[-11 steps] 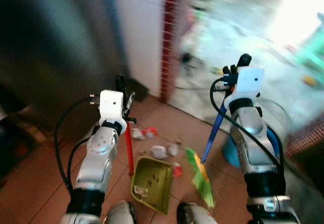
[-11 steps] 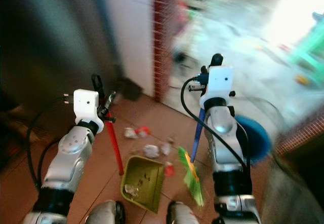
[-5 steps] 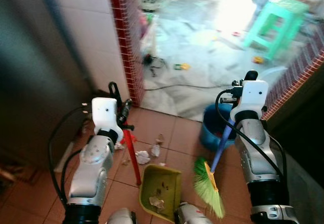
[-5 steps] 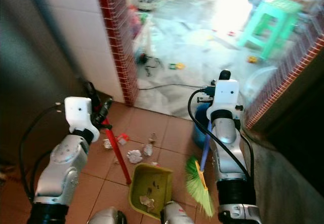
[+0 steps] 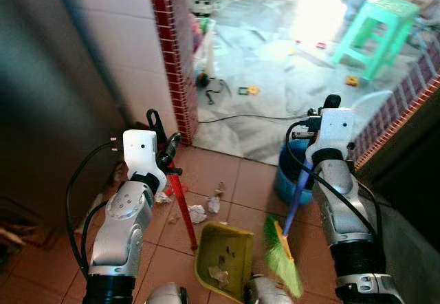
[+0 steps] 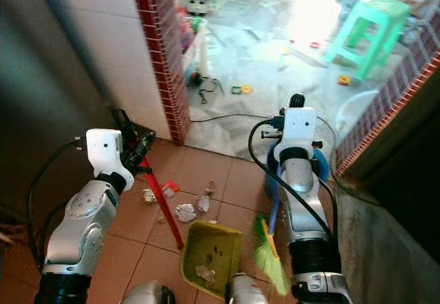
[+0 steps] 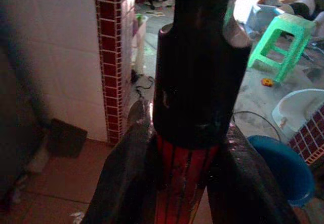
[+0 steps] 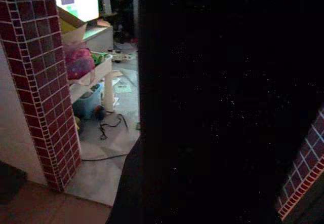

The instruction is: Sweep floor

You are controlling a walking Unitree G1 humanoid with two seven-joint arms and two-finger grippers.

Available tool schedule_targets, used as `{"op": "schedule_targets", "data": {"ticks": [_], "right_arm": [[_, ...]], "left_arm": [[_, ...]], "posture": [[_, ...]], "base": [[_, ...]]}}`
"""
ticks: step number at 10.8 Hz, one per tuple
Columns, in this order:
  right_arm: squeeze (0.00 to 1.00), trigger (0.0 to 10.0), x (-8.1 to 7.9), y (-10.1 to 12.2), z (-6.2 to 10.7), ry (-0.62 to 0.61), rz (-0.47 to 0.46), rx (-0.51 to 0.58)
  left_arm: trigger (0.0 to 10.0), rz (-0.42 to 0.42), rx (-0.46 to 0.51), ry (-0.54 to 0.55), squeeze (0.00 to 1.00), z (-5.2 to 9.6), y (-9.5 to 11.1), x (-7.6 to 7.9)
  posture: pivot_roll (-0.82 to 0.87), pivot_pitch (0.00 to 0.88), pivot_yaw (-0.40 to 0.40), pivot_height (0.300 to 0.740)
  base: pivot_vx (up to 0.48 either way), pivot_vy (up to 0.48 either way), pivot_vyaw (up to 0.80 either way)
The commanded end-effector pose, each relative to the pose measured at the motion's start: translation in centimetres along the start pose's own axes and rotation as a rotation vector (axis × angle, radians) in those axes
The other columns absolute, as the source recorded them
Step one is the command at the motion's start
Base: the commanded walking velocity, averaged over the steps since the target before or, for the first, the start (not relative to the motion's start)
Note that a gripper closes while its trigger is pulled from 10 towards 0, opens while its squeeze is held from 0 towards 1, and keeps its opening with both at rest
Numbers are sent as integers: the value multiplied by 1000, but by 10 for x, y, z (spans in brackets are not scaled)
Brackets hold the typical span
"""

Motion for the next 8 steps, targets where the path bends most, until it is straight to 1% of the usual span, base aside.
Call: {"op": "schedule_targets", "data": {"ticks": [1, 2, 3, 6, 7, 8], "right_arm": [[0, 10000, -2, 3, -2, 2, -4, 14], [0, 10000, -1, 3, -2, 2, -4, 12], [0, 10000, -3, 3, -3, 8, -5, 10], [0, 10000, -4, 2, -4, 15, -3, 4], [0, 10000, -4, 2, -4, 15, -3, 2], [0, 10000, -4, 2, -4, 16, -2, 0]], "left_arm": [[10000, 44, 58, -44, 0, -1, 15, 11], [10000, 49, 64, -62, 0, -1, 18, 16], [10000, 74, 68, -77, 0, -1, 19, 21], [10000, 98, 60, -72, 0, 0, 18, 22], [10000, 94, 64, -75, 0, 0, 18, 23], [10000, 93, 65, -81, 0, 0, 19, 23]], "posture": [[-16, 62, 25, 740], [-19, 68, 19, 740], [-22, 70, 13, 740], [-23, 72, 7, 740], [-23, 72, 7, 740], [-26, 76, 8, 740]], "base": [[0, 0, 0], [0, 0, 0], [0, 0, 0], [0, 0, 0], [0, 262, -400], [0, 480, 0]]}}
Point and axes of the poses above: a point about 5 cm out from each wrist's last joint towards the gripper, its own z axis pointing back from the gripper into the wrist, its own y axis along the axis of the wrist's last joint, x = y × z, the point moved 5 cm from there along -z, pointing out of the wrist towards the gripper, and after that the axes turned 7 degrees about -z, right-handed, at the moved point
